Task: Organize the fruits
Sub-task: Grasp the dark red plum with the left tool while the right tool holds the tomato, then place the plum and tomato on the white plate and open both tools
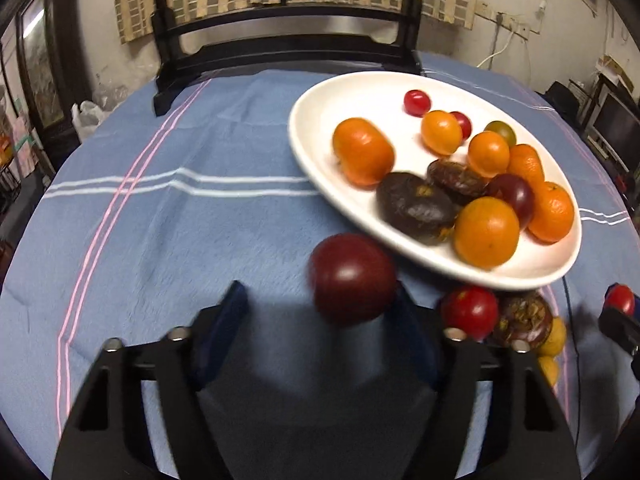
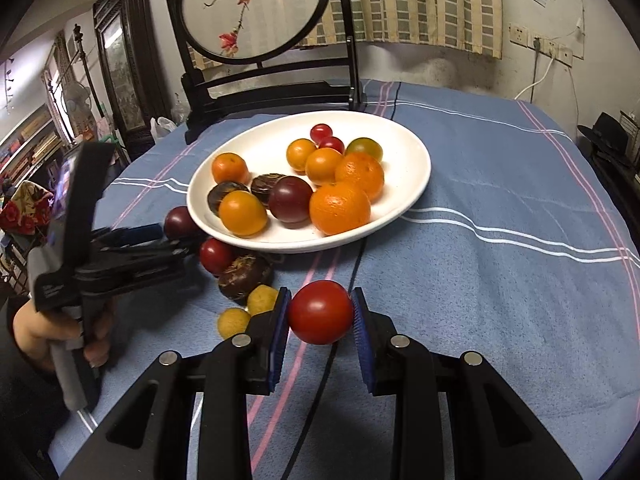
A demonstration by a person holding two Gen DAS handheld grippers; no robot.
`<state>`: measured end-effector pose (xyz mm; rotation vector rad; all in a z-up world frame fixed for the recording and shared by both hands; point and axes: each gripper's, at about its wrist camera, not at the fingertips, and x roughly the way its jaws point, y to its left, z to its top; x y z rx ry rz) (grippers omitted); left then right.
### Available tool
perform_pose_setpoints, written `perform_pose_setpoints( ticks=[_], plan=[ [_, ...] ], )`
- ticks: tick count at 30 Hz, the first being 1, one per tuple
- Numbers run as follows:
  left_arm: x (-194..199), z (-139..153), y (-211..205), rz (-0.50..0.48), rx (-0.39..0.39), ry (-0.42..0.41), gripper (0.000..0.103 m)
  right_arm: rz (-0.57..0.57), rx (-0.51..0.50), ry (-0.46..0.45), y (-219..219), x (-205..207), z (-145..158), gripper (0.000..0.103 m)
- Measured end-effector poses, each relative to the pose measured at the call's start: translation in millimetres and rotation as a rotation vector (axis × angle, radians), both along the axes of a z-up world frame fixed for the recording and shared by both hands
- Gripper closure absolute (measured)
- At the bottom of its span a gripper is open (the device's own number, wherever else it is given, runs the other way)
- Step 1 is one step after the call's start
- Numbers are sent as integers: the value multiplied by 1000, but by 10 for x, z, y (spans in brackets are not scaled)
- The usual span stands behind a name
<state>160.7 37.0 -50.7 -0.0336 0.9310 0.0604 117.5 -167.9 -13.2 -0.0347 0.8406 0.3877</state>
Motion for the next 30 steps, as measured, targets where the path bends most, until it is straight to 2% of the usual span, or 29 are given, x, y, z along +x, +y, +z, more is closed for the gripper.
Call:
perform_pose_setpoints(
  ticks=[1,4,10,12,14,17,21,24,30],
  plan=[
    [8,19,-34,-24,-4,-10,64,1,-1,-1,5,1,5,72],
    [-27,52,-90,-16,13,-11,63,-3,-3,-6,-4,0,14,72],
    [-177,184,29,-4,-91,-1,63,-9,12,-19,-12,-9,23,72],
    [-220,282,66,0,-118,-16,63,-32,11,-50,-27,-20,56,72],
    [-257,410,77,-5,-130,-44,63,-61,-14,-120,-43,-61,123,72],
    [-276,621,61,-20,-142,-92,63,-93,22,-147,-109,-41,219,72],
    [-133,825,-14,-41,-146,-124,63,-132,39,-203,-107,33,393,72],
    [79,904,-97,-60,-165,-125,63,-85,14,-237,54,186,499,72],
    [454,807,-204,-41,-155,-105,63,-36,-9,-166,361,590,381,72]
  ],
)
